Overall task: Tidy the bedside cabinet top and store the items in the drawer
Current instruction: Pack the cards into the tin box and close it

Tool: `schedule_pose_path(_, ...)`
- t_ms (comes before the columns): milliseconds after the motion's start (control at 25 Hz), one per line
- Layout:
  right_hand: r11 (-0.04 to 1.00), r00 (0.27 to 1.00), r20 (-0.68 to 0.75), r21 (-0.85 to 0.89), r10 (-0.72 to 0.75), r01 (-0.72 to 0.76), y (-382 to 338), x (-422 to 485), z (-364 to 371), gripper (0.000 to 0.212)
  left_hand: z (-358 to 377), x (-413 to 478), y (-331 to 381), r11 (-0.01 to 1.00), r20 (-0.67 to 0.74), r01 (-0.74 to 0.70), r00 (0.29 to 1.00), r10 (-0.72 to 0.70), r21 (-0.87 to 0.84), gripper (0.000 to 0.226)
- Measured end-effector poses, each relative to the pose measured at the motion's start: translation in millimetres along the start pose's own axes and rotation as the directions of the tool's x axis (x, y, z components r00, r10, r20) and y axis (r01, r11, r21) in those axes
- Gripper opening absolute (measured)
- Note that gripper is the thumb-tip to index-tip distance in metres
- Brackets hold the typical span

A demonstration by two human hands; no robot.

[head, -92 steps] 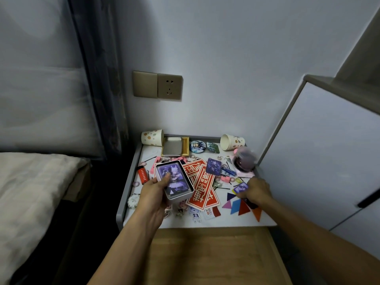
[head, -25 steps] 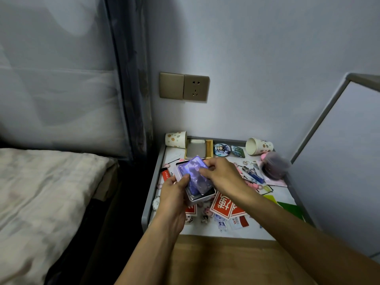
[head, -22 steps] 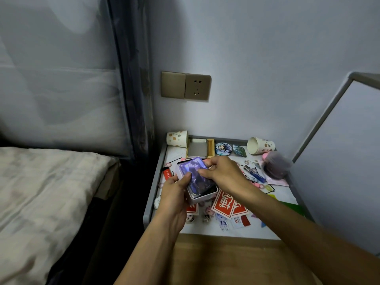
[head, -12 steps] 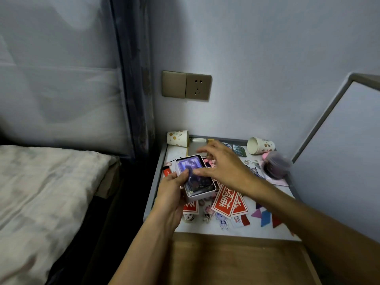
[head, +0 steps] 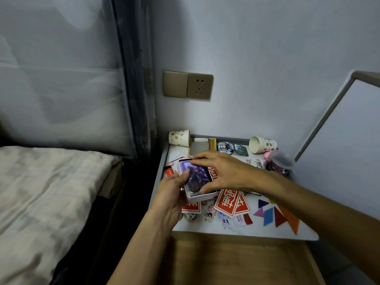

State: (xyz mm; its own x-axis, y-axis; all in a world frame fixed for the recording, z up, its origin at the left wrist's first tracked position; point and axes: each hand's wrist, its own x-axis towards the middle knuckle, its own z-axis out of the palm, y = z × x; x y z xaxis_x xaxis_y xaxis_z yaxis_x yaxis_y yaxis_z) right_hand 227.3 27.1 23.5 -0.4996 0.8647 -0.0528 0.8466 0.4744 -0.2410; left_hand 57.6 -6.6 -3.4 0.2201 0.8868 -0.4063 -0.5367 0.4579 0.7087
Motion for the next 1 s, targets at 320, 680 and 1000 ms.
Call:
schedule_pose_path(320, 1.000, 0.999, -0.025, 0.013, -0.027, 0.028, -0.6, -1.1, 4.7, 0.085, -1.4, 2.9, -1.7, 0.999, -0.014, -0.022, 1.000, 0.022, 0.047, 0.018)
schedule_pose_path(680, 0.998, 0.998, 0.020, 0.020, -0.067, 0.066, -1.4, 7.9, 10.3, 0.085, -6.3, 7.0, -0.5, 0.996, -0.055, -0.029, 0.998, 0.034, 0.085, 0.024)
schedule_pose_path(1000, 0.995, 0.997, 0.014, 0.069, -0.077, 0.076, -9.0, 15.2, 8.0, 0.081, -16.5, 13.1, 4.7, 0.994, -0.090, -0.030, 0.995, 0.040, 0.107, 0.022)
